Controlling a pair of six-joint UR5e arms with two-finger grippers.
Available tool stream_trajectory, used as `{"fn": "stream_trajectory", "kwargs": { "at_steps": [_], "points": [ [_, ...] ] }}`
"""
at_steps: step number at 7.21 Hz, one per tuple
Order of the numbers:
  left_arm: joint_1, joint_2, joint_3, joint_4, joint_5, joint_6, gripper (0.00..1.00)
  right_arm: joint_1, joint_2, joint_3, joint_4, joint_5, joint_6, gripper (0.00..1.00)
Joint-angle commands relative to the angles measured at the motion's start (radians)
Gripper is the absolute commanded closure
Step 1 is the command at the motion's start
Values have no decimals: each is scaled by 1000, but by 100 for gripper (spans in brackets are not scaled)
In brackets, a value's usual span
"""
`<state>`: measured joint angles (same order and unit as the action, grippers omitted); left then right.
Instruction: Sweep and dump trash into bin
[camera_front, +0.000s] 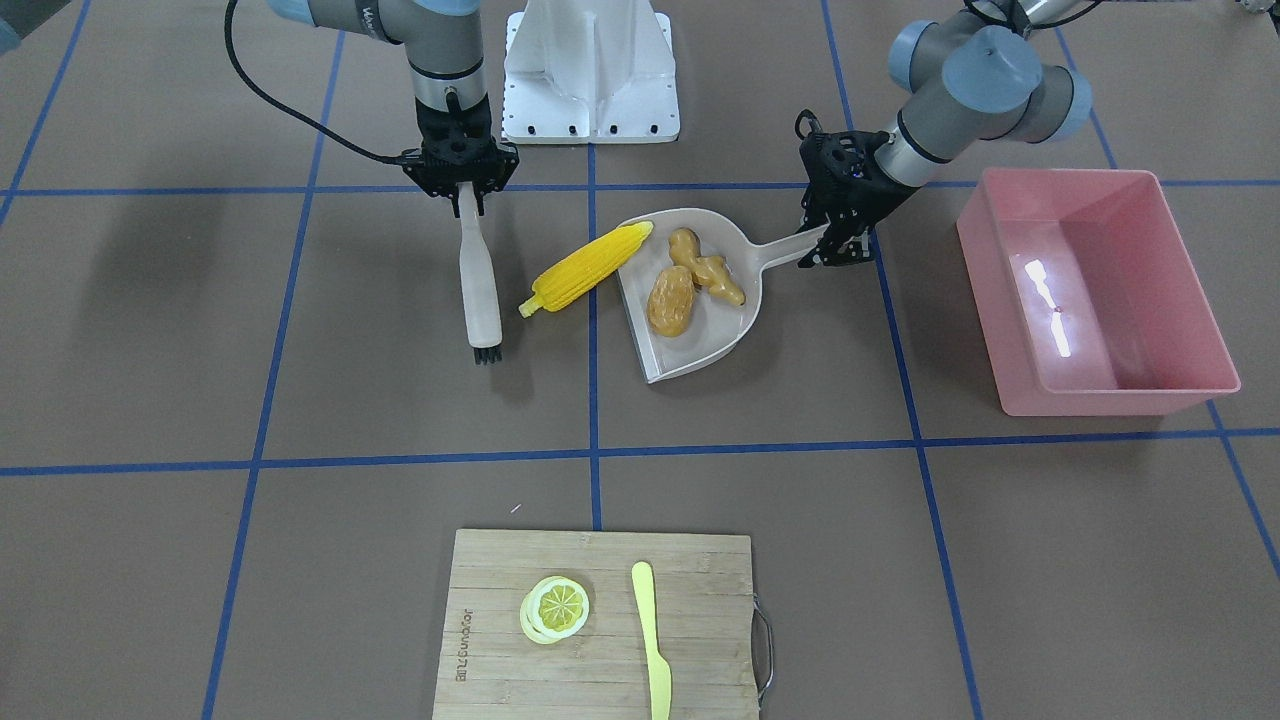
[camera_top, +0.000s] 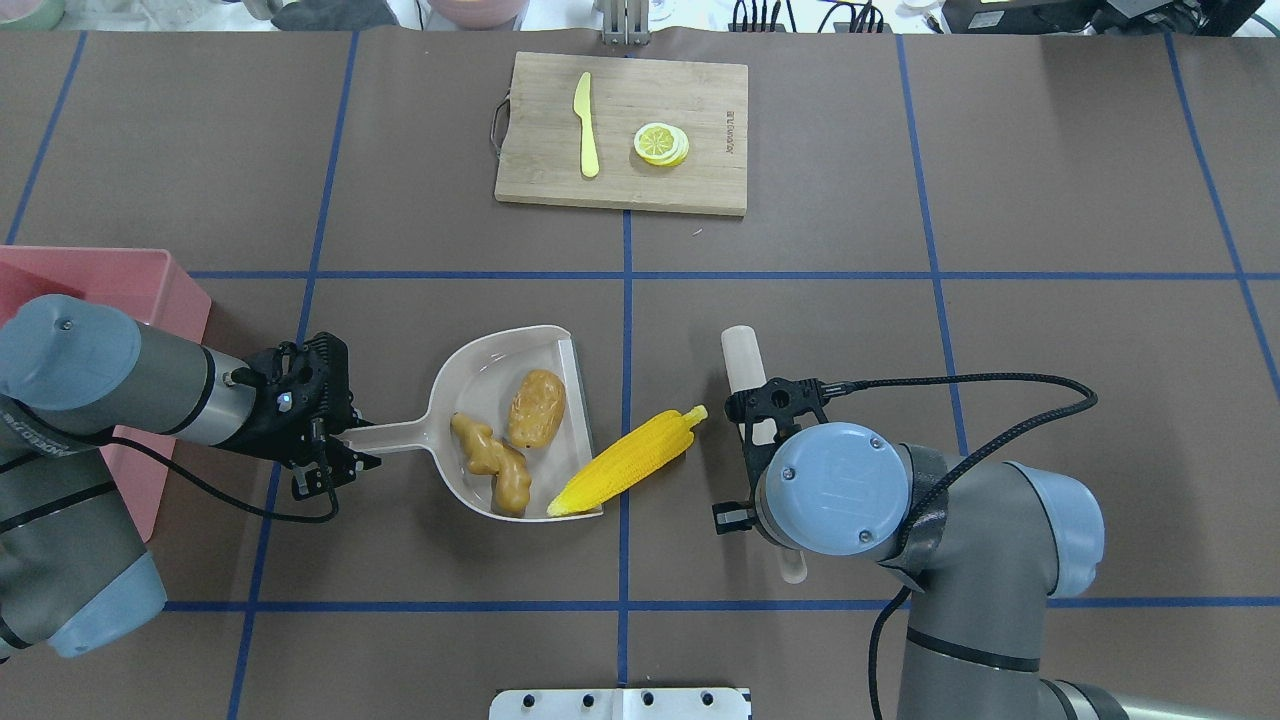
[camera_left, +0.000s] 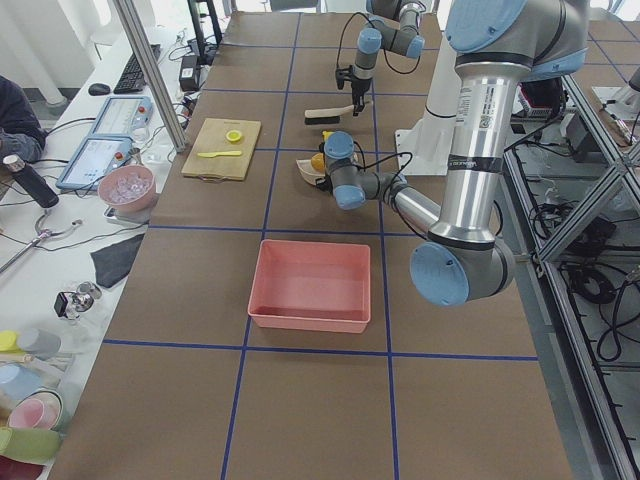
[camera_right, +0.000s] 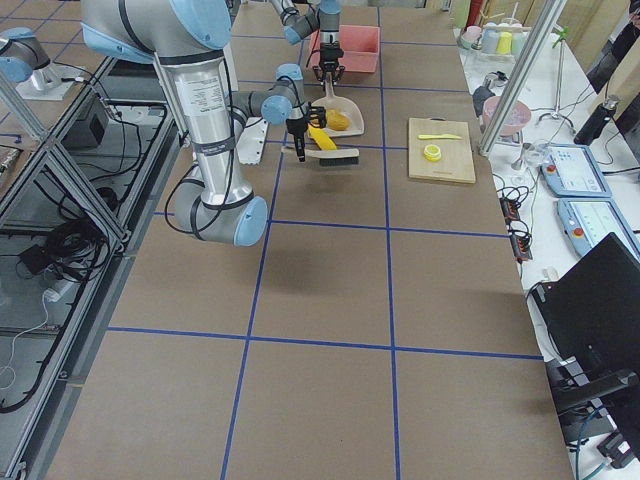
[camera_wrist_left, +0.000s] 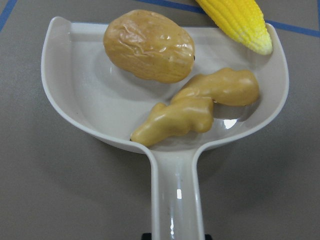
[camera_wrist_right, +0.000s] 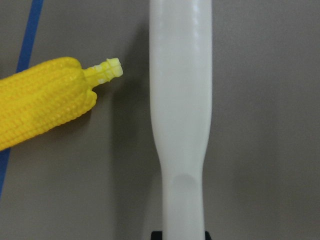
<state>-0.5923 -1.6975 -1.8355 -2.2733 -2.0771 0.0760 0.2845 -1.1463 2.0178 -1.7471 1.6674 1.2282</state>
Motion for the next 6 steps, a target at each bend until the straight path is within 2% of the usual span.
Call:
{"fn": "stream_trajectory", "kwargs": {
  "at_steps": [1, 4, 6],
  "points": [
    [0, 1, 4, 0, -1, 2, 88, -40, 6, -4, 6, 18, 94, 100],
    [0, 1, 4, 0, -1, 4, 88, -76, 26, -17, 72, 14, 165, 100],
    [0, 1, 4, 0, -1, 4, 88, -76, 84, -97, 134, 17, 177, 100]
  ]
}}
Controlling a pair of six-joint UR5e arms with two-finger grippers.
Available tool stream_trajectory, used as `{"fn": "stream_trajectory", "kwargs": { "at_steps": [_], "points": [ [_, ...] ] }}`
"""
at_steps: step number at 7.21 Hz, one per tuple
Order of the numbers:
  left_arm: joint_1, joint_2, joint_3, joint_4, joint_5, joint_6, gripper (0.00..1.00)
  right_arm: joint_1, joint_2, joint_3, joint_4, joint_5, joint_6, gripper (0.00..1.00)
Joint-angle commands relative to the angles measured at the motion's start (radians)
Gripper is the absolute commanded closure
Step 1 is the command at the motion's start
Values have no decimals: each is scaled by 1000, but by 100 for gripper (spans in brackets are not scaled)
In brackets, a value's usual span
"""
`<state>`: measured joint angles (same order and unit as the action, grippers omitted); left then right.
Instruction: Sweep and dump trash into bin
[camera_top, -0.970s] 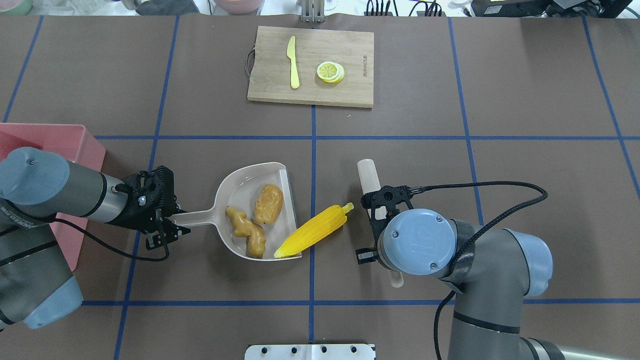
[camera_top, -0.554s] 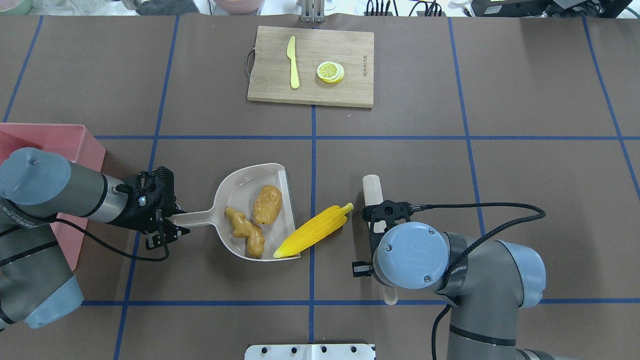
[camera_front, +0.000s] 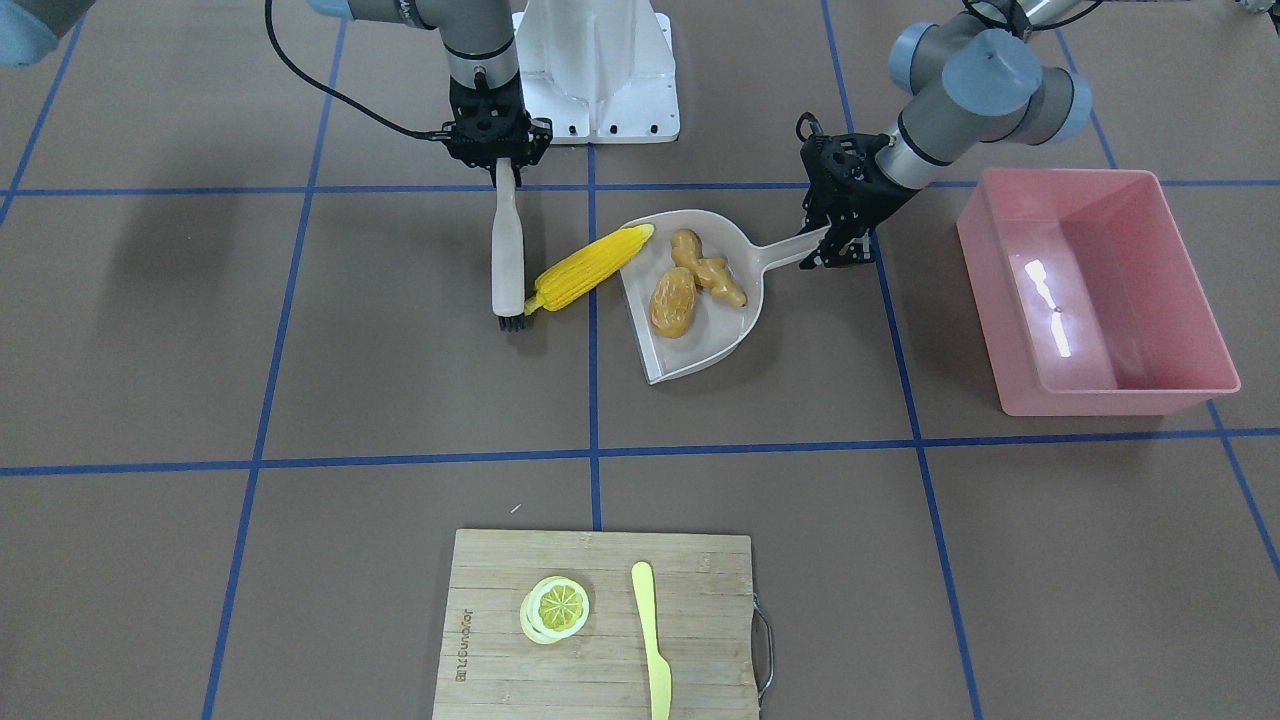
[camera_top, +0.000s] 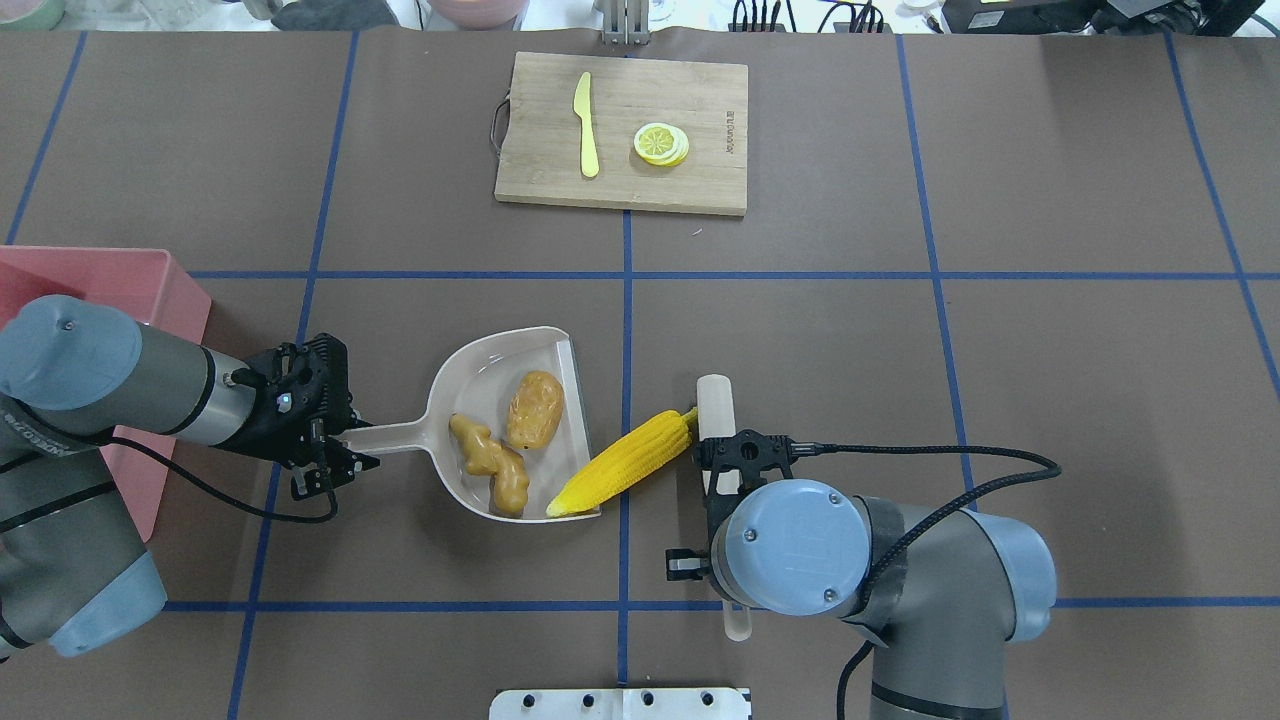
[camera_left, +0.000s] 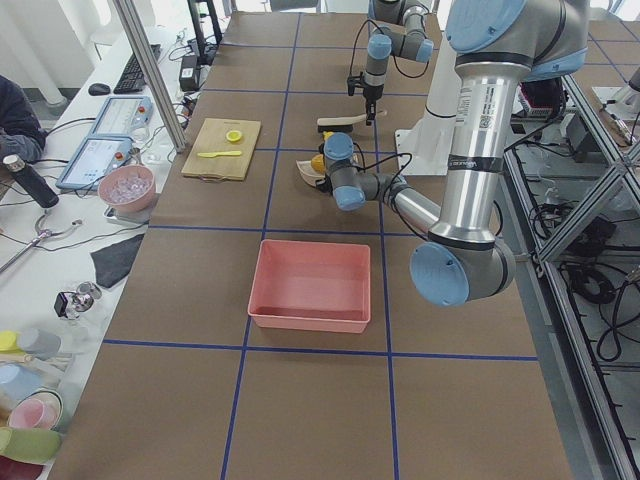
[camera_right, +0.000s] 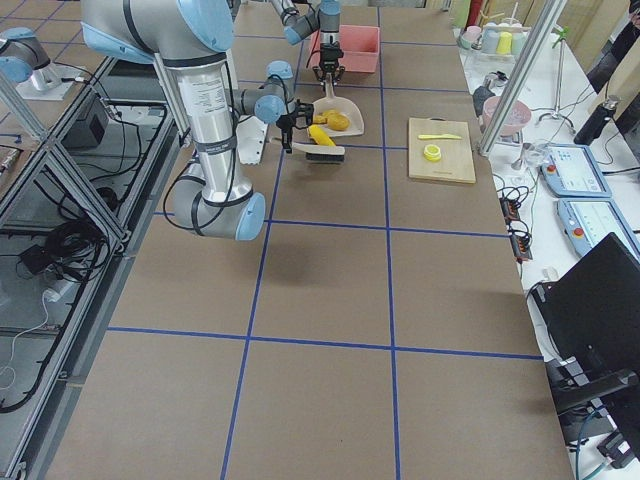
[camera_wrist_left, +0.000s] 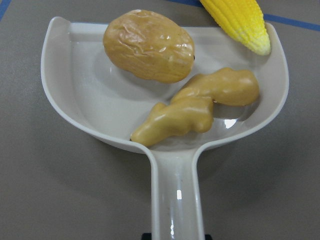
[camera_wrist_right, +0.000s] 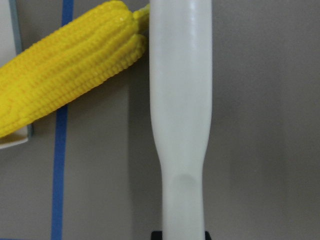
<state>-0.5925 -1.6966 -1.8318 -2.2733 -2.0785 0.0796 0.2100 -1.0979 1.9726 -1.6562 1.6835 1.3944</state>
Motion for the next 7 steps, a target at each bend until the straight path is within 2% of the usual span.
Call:
{"fn": "stream_trajectory", "kwargs": {
  "at_steps": [1, 7],
  "points": [
    [0, 0, -1, 0, 0, 0, 88, -3, 58, -92, 88, -2, 43, 100],
    [-3, 5, -3, 2, 0, 5, 88, 22, 76, -97, 156, -4, 52, 100]
  ]
}}
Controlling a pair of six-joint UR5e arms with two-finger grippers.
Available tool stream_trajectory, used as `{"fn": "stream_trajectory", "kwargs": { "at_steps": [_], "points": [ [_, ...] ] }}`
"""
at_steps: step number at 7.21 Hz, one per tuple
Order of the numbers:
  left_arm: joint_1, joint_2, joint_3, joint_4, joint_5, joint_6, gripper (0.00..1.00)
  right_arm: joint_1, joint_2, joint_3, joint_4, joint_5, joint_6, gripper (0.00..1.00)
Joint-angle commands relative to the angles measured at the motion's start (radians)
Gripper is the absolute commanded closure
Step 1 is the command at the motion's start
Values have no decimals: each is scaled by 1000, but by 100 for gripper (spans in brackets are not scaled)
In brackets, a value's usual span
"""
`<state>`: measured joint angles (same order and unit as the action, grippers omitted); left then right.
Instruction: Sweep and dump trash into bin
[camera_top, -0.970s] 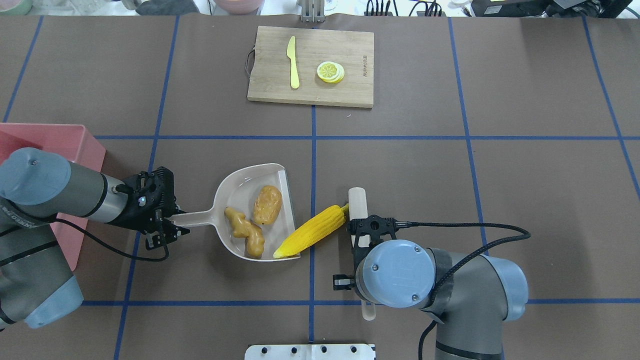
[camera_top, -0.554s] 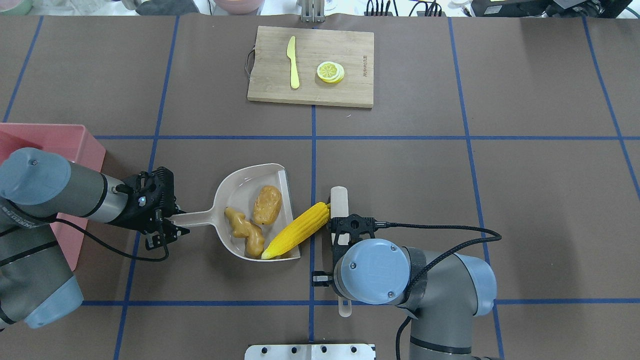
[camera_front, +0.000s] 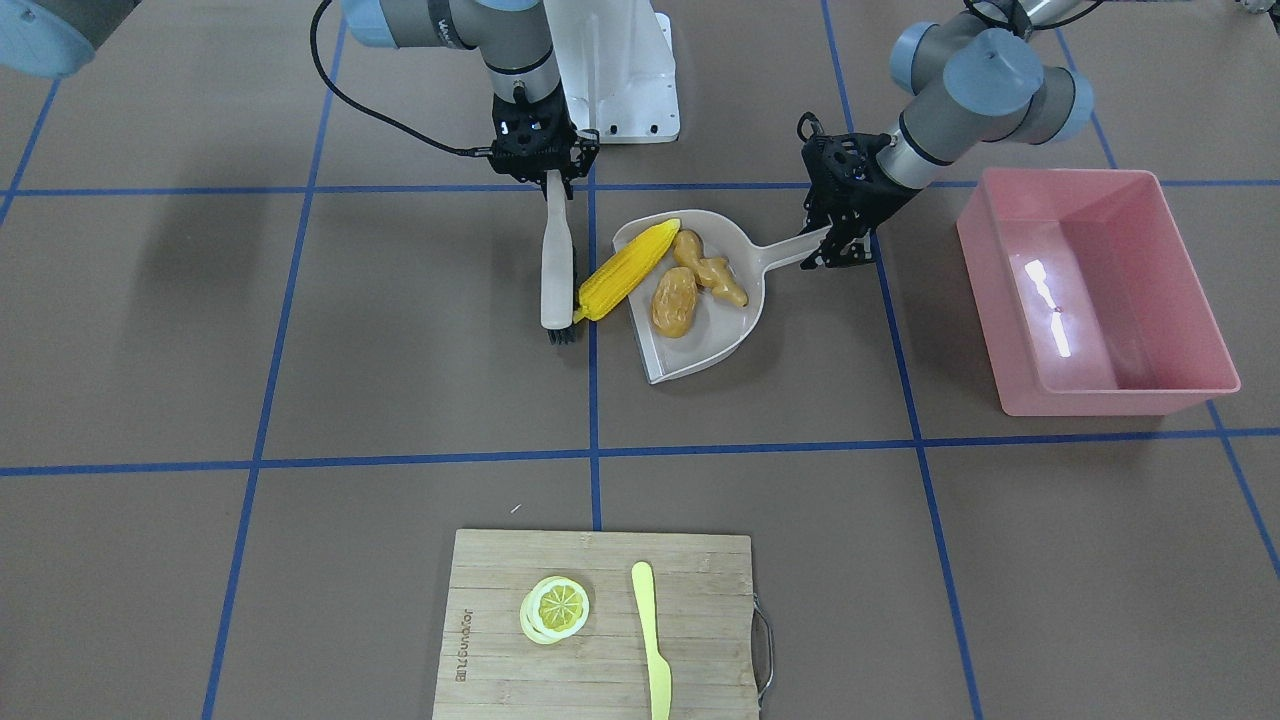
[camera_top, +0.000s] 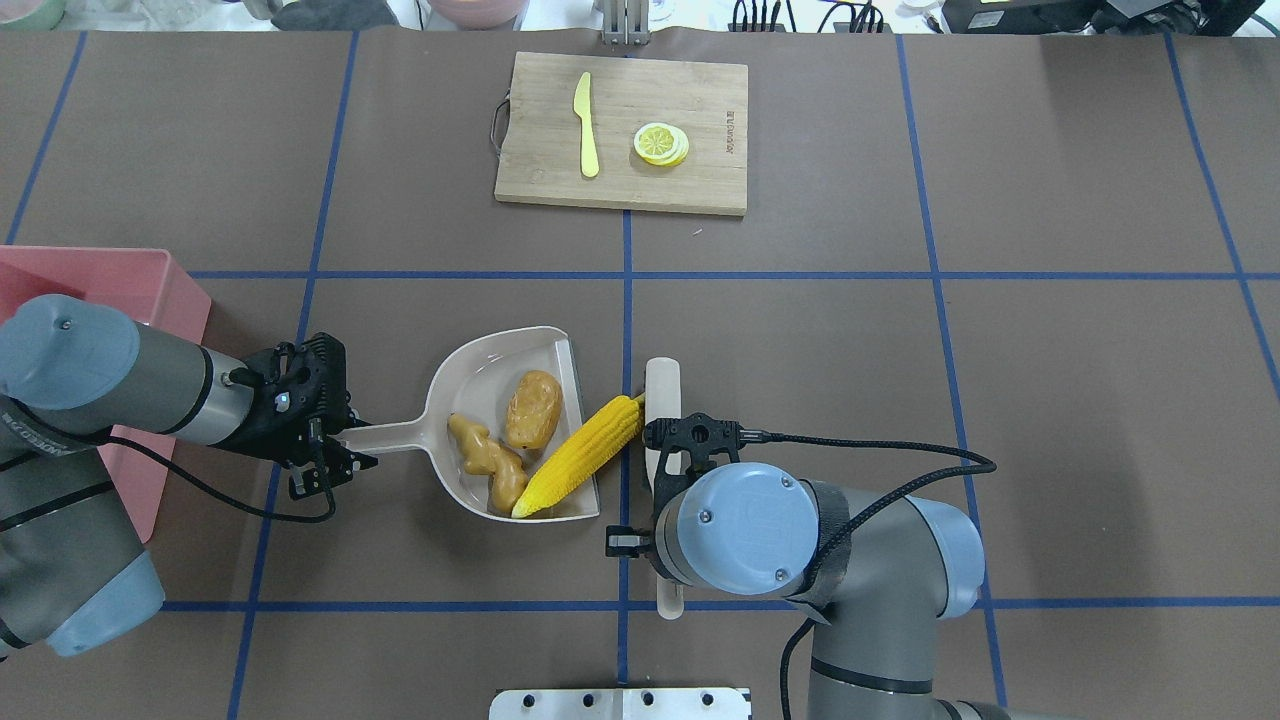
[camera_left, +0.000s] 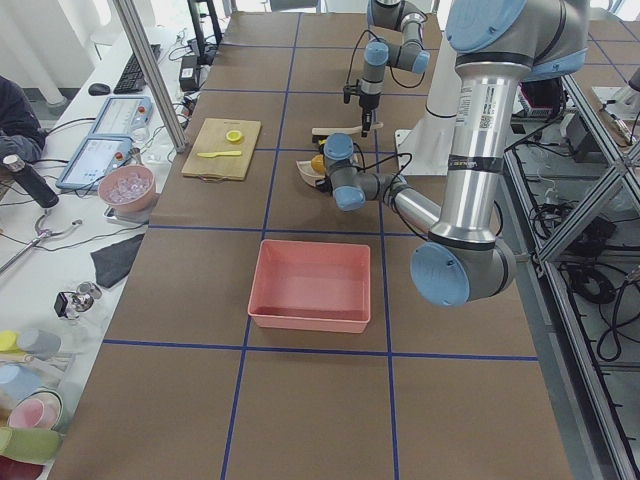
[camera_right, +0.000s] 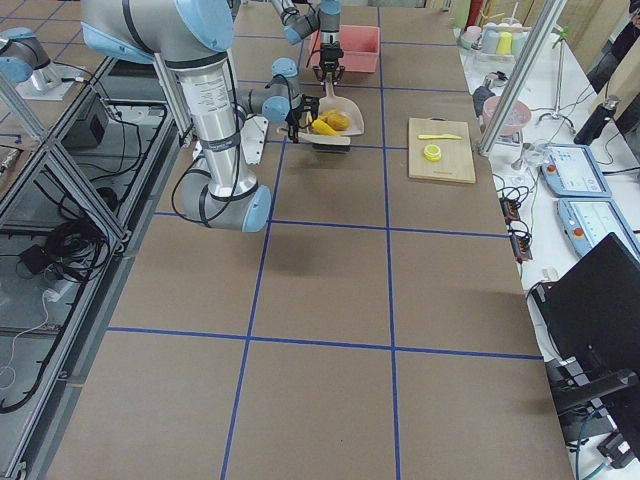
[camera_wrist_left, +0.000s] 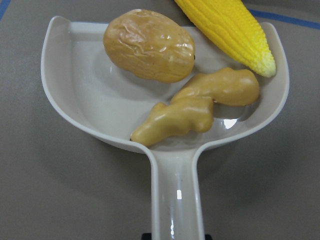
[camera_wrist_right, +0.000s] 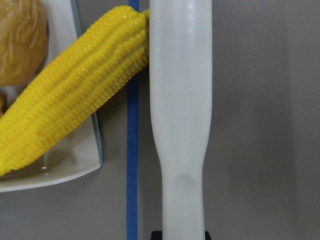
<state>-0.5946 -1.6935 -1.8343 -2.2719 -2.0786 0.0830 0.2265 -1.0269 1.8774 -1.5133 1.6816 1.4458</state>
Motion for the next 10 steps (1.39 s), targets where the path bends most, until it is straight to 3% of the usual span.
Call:
{"fn": "stream_trajectory", "kwargs": {
  "at_steps": [1, 5, 10],
  "points": [
    [-1, 11, -3, 0, 0, 3, 88, 7, 28, -26, 34, -3, 1, 100],
    [-1, 20, -8, 0, 2, 11, 88, 7, 77, -110, 85, -5, 44, 100],
    [1, 3, -19, 3, 6, 7, 88, 5, 91, -112, 110, -3, 64, 100]
  ]
}}
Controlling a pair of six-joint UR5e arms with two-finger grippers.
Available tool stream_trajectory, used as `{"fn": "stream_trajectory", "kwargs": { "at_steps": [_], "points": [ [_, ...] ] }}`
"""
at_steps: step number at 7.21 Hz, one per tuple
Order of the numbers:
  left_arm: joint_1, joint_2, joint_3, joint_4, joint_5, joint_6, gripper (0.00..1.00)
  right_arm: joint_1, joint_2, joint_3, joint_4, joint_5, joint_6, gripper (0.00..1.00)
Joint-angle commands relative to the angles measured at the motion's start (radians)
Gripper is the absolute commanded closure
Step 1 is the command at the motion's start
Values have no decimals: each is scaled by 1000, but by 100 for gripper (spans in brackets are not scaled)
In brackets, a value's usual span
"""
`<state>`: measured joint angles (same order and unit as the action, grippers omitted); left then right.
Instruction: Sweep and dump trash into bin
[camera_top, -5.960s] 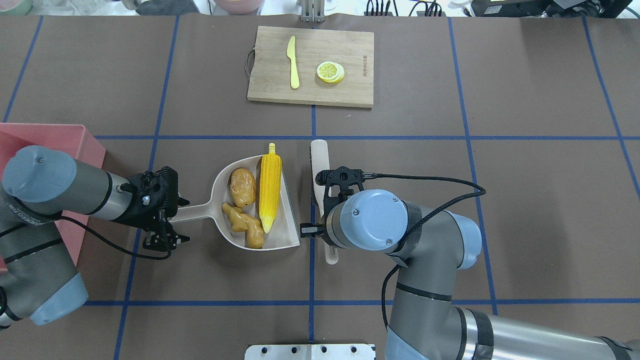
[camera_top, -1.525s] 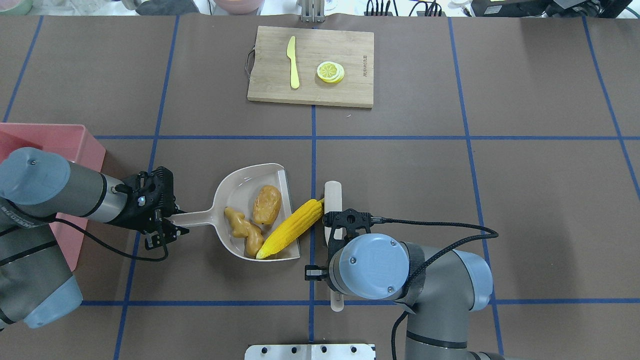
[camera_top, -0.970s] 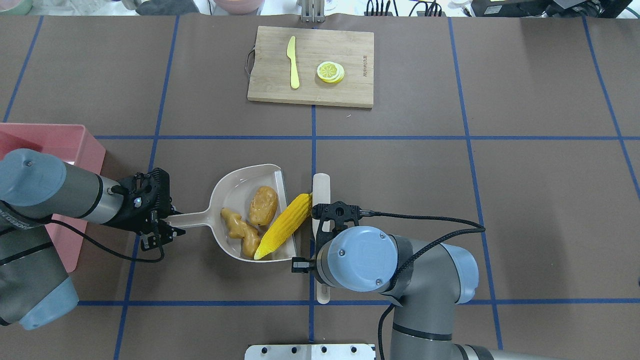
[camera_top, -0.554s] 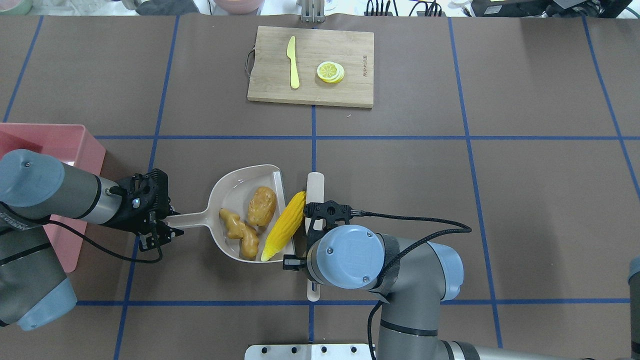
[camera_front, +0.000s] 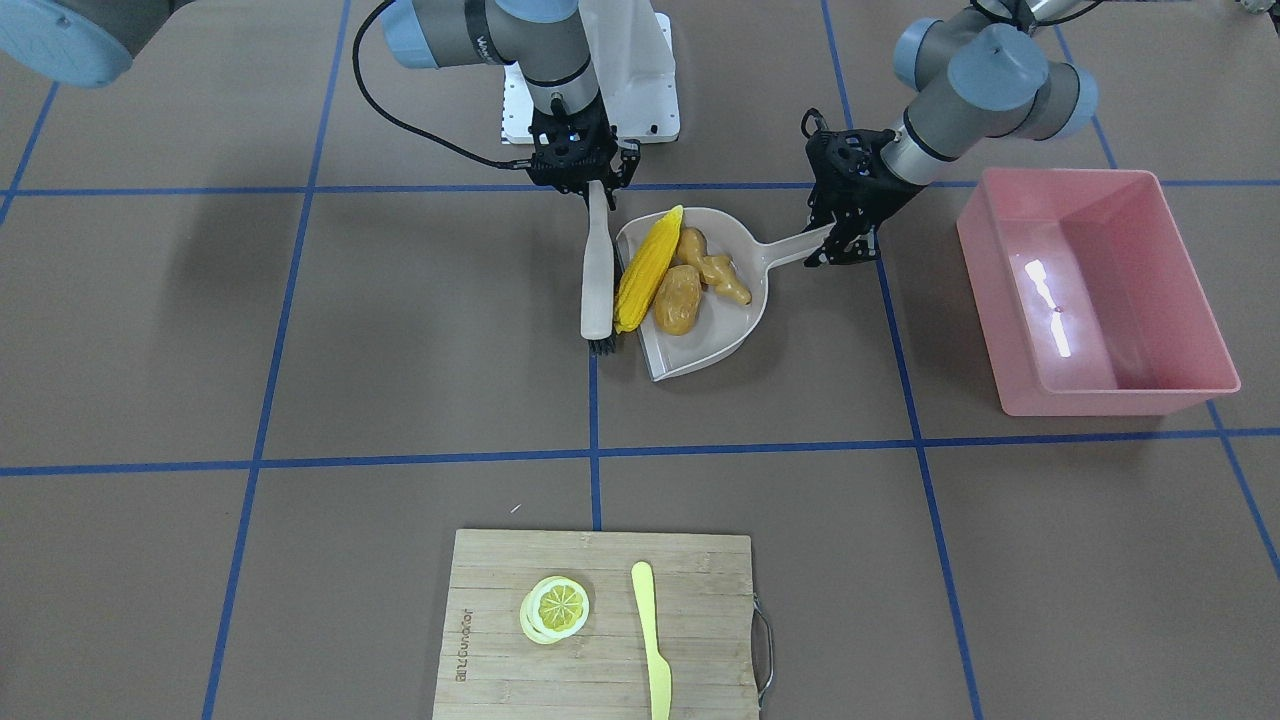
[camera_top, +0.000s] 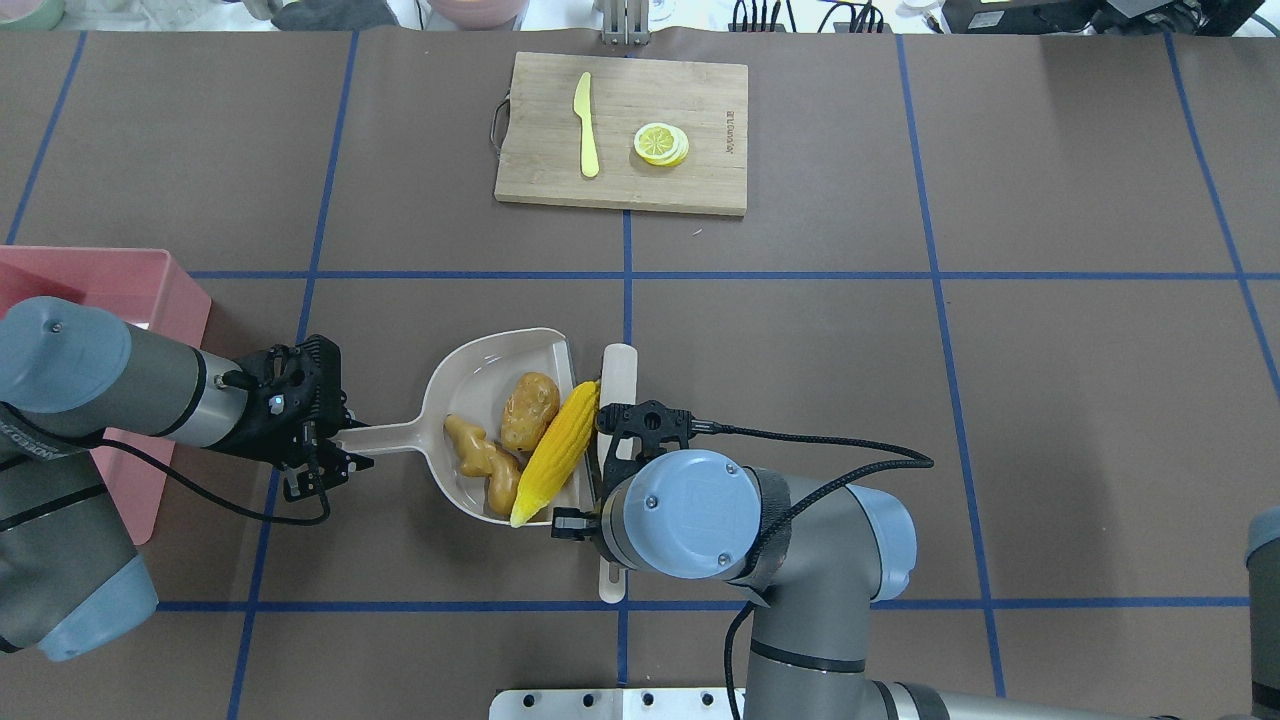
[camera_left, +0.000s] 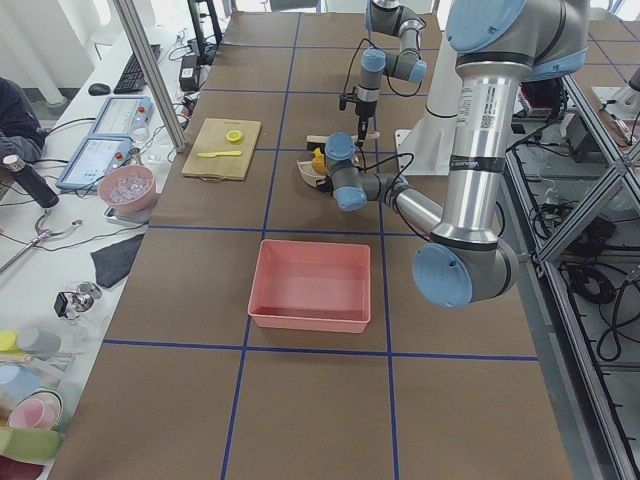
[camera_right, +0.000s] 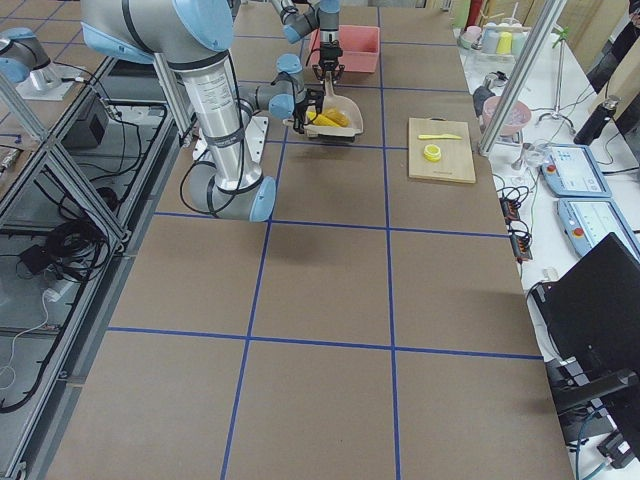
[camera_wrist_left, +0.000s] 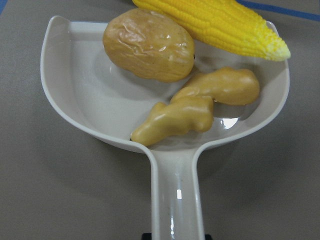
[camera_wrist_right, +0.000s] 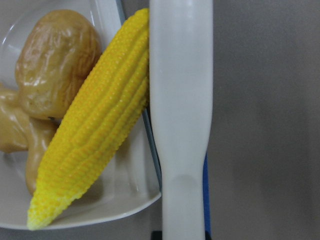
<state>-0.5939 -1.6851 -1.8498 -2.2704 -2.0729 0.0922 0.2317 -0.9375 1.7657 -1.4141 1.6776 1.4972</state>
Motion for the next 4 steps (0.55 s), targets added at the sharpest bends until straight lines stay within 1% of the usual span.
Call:
{"fn": "stream_trajectory", "kwargs": {
  "at_steps": [1, 4],
  "points": [
    [0, -7, -3, 2, 2, -2, 88, 0, 3, -2, 36, 1, 27, 100],
    [-1, -8, -3, 2, 0, 0, 88, 0, 9, -5, 49, -1, 38, 100]
  ]
}}
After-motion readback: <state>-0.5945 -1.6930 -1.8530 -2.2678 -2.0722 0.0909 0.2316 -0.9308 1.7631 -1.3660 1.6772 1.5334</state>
